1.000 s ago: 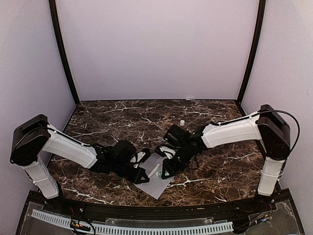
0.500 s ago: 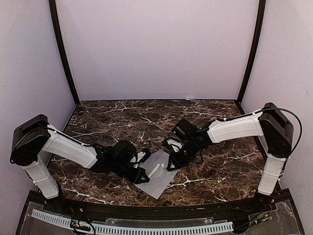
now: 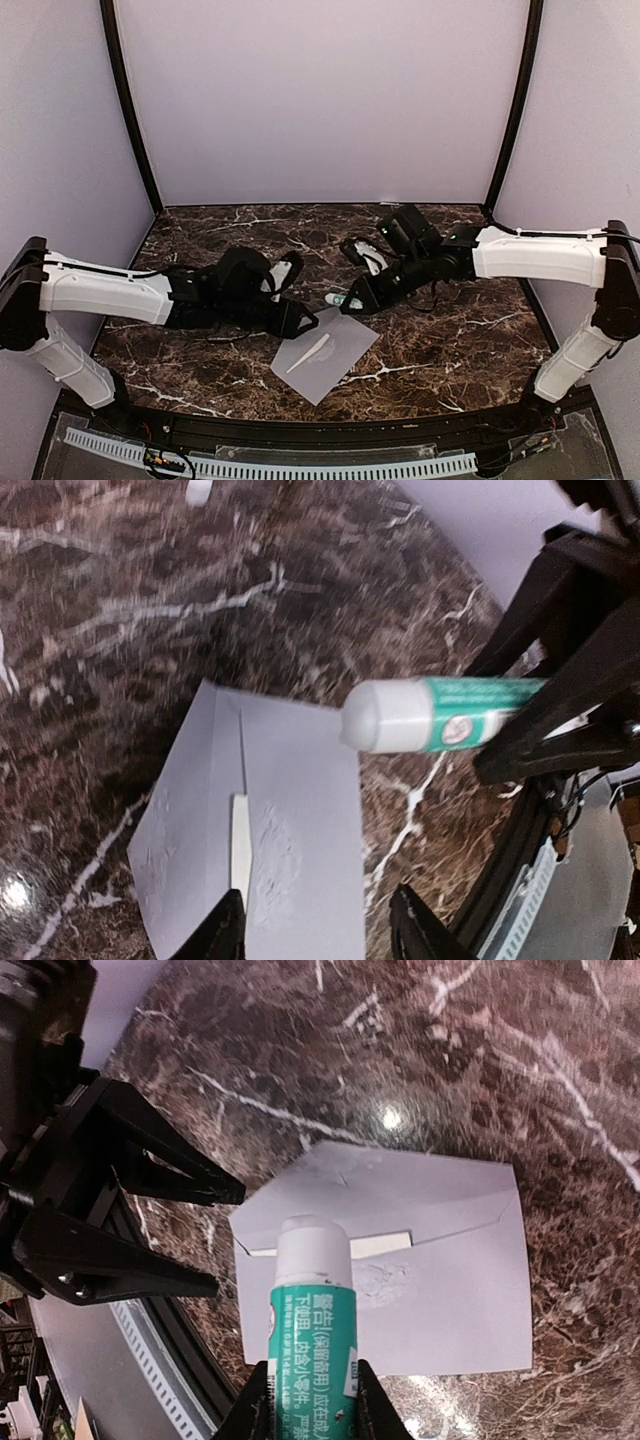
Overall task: Place the letter into the envelope and seal it
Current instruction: Paint the envelope at the center of the board, then adjust the solid glue.
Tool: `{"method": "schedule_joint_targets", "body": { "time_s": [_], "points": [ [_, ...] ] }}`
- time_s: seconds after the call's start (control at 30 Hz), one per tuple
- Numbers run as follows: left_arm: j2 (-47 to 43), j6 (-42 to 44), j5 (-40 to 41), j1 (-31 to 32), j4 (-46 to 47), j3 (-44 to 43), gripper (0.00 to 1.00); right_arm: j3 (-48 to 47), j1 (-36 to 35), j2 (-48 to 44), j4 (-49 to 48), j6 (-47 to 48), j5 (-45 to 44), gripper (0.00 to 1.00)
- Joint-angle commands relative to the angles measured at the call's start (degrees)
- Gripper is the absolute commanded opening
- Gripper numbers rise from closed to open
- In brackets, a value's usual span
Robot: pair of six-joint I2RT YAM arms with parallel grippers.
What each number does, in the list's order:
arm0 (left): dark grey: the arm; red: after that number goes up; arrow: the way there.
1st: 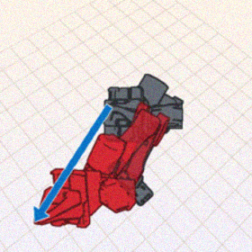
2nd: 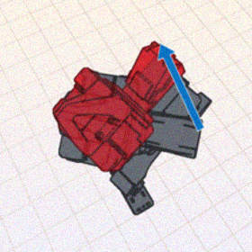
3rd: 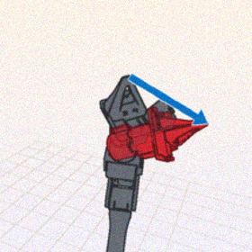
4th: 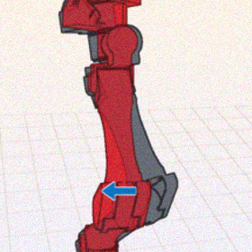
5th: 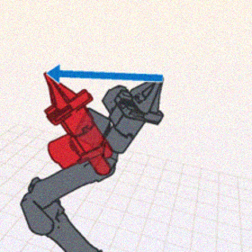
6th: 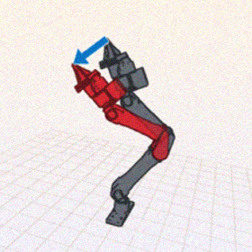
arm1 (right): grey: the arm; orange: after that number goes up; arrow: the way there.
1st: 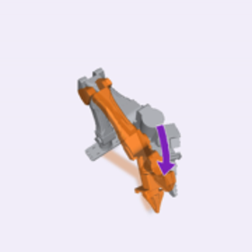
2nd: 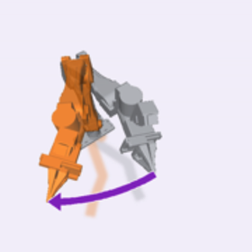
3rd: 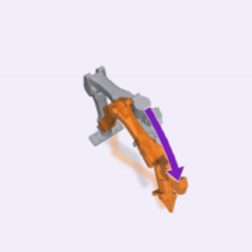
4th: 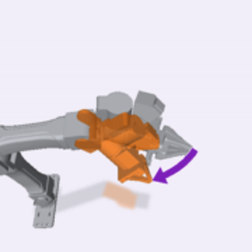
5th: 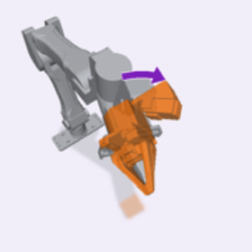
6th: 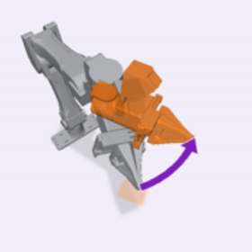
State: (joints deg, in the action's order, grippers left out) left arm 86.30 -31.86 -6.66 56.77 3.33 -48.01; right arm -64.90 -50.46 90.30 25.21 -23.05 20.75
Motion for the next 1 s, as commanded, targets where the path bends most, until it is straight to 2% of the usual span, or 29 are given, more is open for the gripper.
{"method": "schedule_joint_targets", "body": {
  "time_s": [0.0,0.23,0.47,0.63,0.97],
  "points": [
    [-9.92,0.45,5.83,0.01,-2.8,-2.84,0.5,0.98,0.53,-6.54,-8.65,-1.65,-3.24,0.0],
    [-22.58,-3.87,6.88,0.05,9.27,-0.04,0.64,10.38,-0.44,-14.69,-38.14,-4.89,-2.35,0.0],
    [-22.67,-8.32,-1.76,0.0,20.34,0.68,0.7,15.02,-4.55,-16.72,-58.75,-7.16,-7.74,0.0],
    [-21.0,-8.81,-6.19,0.01,24.83,-0.04,0.72,13.87,-6.68,-14.63,-62.37,-7.12,-8.24,0.0],
    [-19.46,-9.82,-4.26,0.0,30.12,-0.32,0.75,12.7,-8.84,-12.68,-63.71,-6.66,-6.27,0.0]
  ]
}}
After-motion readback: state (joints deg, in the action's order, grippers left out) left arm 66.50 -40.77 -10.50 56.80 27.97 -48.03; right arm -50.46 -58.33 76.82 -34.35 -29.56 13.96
